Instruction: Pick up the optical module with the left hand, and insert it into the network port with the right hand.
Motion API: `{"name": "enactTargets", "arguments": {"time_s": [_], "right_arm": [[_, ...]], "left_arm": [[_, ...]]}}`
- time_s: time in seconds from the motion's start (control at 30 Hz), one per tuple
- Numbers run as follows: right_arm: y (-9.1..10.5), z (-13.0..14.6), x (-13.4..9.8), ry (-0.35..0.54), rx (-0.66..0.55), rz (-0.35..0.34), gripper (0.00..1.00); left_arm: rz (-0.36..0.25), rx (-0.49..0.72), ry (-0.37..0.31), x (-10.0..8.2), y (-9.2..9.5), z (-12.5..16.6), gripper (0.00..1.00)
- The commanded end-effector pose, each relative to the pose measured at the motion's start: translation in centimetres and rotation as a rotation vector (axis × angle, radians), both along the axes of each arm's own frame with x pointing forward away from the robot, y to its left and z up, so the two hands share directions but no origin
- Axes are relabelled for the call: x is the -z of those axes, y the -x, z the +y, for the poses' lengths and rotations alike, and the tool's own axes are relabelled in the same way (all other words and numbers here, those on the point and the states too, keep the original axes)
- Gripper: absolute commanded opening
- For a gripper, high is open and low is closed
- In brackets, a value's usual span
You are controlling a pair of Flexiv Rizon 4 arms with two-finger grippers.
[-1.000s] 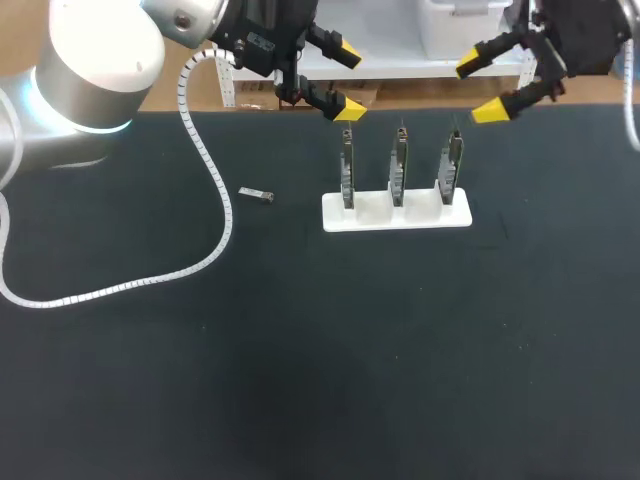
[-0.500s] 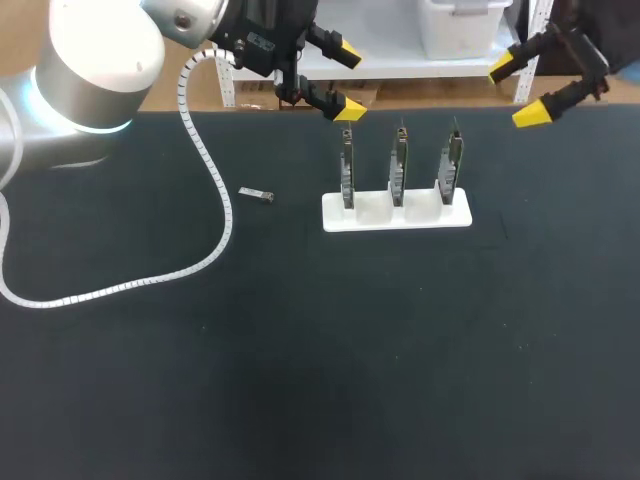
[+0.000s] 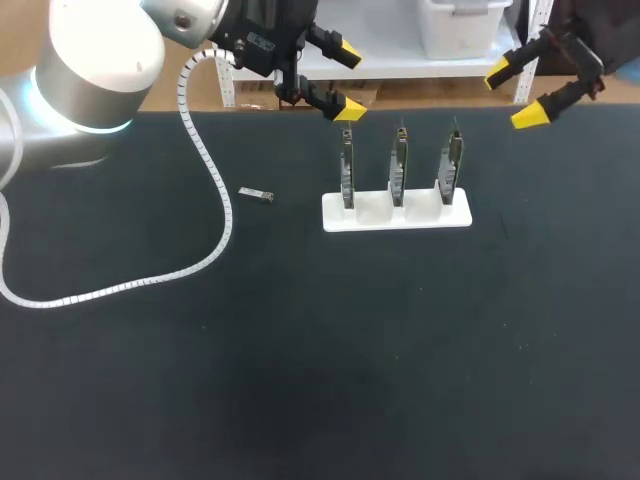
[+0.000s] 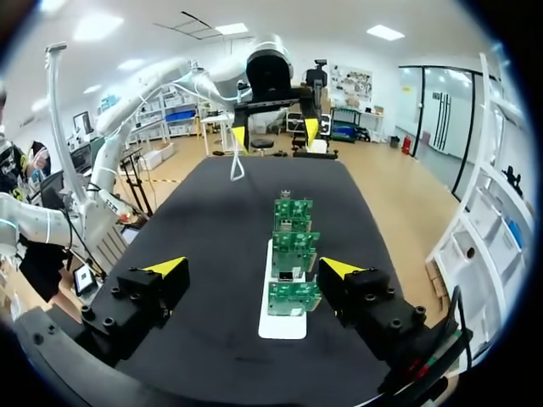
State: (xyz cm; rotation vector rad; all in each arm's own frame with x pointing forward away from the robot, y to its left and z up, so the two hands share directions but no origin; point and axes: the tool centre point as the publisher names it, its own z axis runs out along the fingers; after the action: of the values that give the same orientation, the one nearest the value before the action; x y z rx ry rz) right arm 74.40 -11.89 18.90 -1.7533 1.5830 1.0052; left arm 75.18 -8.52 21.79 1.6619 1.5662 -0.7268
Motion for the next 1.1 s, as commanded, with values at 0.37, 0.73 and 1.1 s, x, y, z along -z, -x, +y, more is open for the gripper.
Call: {"name": "enactTargets", "arguments": {"time_s": [0.37, 0.73, 1.1], "right_arm": [[1.0, 0.4, 0.0, 0.062, 0.079, -0.006, 1.00], [1.5, -0.3, -0.4, 0.078, 0.114, -0.034, 1.00], [1.8, -0.7, -0.5, 0.043, 0.106, -0.003, 1.00]], "left_arm": [[0.004, 0.002, -0.007, -0.1, -0.2, -0.1, 1.00], [0.004, 0.002, -0.007, -0.1, -0.2, -0.1, 1.00], [0.004, 0.002, -0.007, -0.1, -0.2, -0.1, 1.00]]}}
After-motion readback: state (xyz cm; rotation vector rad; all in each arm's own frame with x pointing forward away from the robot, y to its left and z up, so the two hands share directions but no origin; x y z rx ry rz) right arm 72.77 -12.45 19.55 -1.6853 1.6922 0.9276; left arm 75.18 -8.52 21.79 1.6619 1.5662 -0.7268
